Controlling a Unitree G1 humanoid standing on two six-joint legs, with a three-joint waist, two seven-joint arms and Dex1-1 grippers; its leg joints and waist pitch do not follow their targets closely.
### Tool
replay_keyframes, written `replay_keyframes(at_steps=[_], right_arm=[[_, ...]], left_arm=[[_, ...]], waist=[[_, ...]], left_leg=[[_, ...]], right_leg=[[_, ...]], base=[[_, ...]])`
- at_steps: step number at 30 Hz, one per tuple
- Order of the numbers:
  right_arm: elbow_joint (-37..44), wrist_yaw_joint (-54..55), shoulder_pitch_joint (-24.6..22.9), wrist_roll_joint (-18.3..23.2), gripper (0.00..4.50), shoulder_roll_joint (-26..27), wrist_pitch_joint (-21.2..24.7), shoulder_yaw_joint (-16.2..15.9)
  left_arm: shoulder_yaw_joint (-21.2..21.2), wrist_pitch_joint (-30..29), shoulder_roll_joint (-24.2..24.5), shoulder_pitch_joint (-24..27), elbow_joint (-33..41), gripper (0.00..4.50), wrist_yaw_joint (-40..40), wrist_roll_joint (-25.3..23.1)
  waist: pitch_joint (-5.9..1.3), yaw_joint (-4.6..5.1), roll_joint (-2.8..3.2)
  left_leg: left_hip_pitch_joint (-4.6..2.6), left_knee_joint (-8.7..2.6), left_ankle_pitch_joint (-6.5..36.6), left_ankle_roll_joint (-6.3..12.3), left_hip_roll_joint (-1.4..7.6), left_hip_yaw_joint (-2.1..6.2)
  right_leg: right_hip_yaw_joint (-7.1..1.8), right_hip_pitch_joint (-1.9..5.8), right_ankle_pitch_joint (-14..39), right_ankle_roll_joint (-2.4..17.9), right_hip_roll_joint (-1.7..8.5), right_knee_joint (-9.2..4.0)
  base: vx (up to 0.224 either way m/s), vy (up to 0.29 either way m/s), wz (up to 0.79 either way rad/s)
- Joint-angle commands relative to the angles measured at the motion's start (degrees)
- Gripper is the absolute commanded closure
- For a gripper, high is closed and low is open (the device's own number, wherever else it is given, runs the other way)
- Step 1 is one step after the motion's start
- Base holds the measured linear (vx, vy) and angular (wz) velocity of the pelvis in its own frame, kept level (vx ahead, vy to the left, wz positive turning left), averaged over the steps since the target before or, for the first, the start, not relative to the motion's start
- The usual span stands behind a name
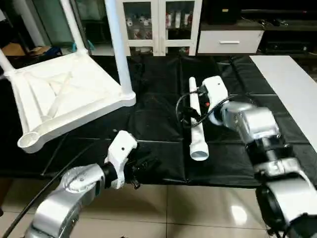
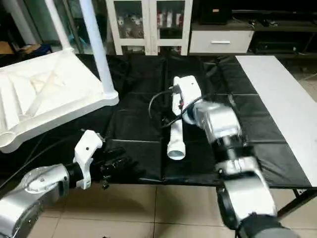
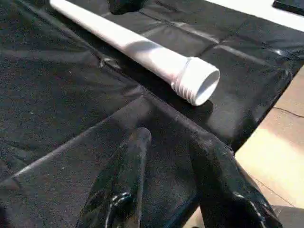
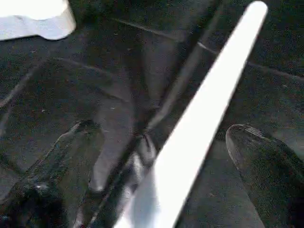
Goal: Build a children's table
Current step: Pick table leg
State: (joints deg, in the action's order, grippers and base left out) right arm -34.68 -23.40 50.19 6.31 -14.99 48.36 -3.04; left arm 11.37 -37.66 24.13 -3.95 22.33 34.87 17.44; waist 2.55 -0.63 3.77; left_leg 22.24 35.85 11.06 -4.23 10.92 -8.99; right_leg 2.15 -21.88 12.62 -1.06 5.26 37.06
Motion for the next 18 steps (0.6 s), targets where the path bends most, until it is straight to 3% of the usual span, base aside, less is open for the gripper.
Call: replay_keyframes(at_steps=[1,3,7,10,13,18], right_arm=[[-3.31,-2.06,1.84,-0.6,0.02,-1.0,4.41,-1.72],[-5.7,-3.55,2.49,-0.6,0.02,-1.58,6.85,-2.44],[-9.87,-4.48,2.97,1.12,0.02,-1.04,9.88,-0.58],[-12.66,-4.96,2.95,2.2,0.02,-0.65,11.06,0.84],[-14.26,-5.31,2.84,2.88,0.02,-0.53,11.56,1.79],[-16.03,-6.88,3.01,2.82,0.49,-1.06,11.78,1.71]], left_arm=[[0.22,-1.56,0.23,-1.18,1.98,2.84,1.11,1.47],[0.31,-1.74,-0.05,-1.56,2.35,2.84,1.48,1.58],[0.94,-1.75,-0.28,-2.24,2.67,2.84,1.82,1.89],[1.41,-2.15,-0.31,-2.66,2.98,2.84,1.74,2.12],[1.52,-2.45,-0.1,-2.87,3.15,2.84,2.01,2.44],[2.17,-4.04,1.1,-2.48,4.17,2.84,3.09,3.08]], waist=[[-3.73,-0.08,-0.86],[-3.8,-0.09,-0.99],[-3.94,-0.15,-1.16],[-3.75,-0.2,-1.15],[-3.41,-0.18,-1.24],[-3.21,-0.13,-1.31]], left_leg=[[-0.78,-4.37,8.4,-0.34,0.62,-0.27],[-0.54,-4.15,5.96,0.41,0.62,-0.42],[-0.65,-4.02,5.25,1.44,0.72,-0.64],[-0.74,-4.09,6.36,1.55,0.86,-0.8],[-0.88,-4.33,9.52,0.52,1.01,-0.86],[-1.1,-4.58,12.65,-1.17,1.11,-0.76]], right_leg=[[-1.2,1.73,6.16,13.14,1.19,-4.25],[-1.17,1.98,1.37,14.67,1.13,-4.01],[-1.24,2.13,-1.04,15.72,1.25,-3.83],[-1.27,2.01,0.31,16.13,1.3,-3.98],[-1.33,1.86,5.33,15.52,1.44,-4.34],[-1.41,1.54,9.29,14.27,1.43,-4.59]], base=[[0.0,0.0,0.0],[0.0,0.0,0.0],[0.0,0.0,0.0],[0.0,0.0,0.0],[0.0,0.0,0.0],[0.0,0.0,0.0]])
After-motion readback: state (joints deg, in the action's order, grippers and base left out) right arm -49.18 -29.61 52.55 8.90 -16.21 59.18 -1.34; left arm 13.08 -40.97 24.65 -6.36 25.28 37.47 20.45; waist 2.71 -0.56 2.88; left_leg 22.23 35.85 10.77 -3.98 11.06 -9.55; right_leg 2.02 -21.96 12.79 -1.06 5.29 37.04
